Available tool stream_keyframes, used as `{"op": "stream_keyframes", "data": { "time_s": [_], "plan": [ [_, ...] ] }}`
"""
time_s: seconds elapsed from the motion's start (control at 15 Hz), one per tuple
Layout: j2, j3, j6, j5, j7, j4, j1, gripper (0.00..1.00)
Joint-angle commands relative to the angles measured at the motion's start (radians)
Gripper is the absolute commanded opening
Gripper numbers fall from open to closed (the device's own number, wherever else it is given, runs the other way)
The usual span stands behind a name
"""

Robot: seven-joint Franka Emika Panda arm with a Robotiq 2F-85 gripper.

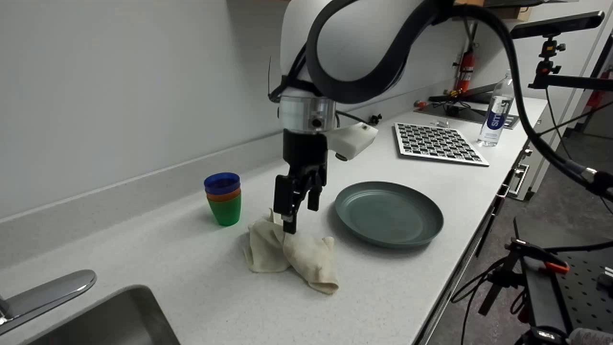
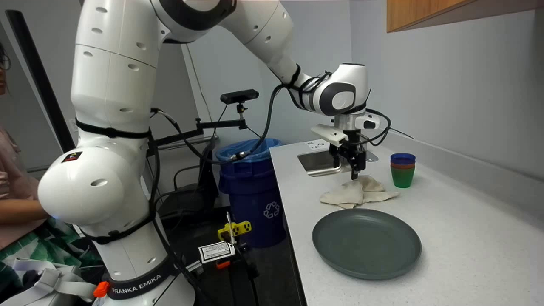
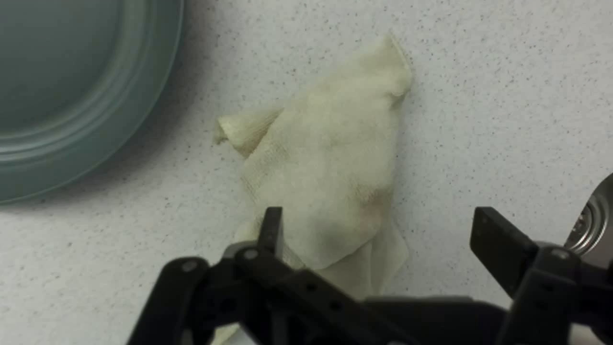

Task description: Use the white towel to wipe the cabinet door

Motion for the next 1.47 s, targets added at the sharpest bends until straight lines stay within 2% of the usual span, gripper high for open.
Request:
{"op": "stream_keyframes", "data": {
  "time_s": [0.0, 0.27, 0.6, 0.67, 0.73, 1.33, 1.4],
  "plan": [
    [0.085, -0.012, 0.051, 0.002, -0.011, 0.051, 0.016, 1.00],
    [0.150, -0.022, 0.130, -0.009, 0.010, 0.066, 0.028, 1.00],
    [0.212, -0.041, 0.167, -0.041, 0.022, 0.106, 0.052, 1.00],
    [0.220, -0.044, 0.169, -0.045, 0.023, 0.112, 0.055, 0.82],
    [0.225, -0.046, 0.168, -0.048, 0.023, 0.117, 0.058, 0.74],
    [0.168, -0.054, 0.170, -0.052, 0.016, 0.083, 0.048, 0.04],
    [0.153, -0.051, 0.175, -0.047, 0.013, 0.070, 0.044, 0.01]
  ]
}}
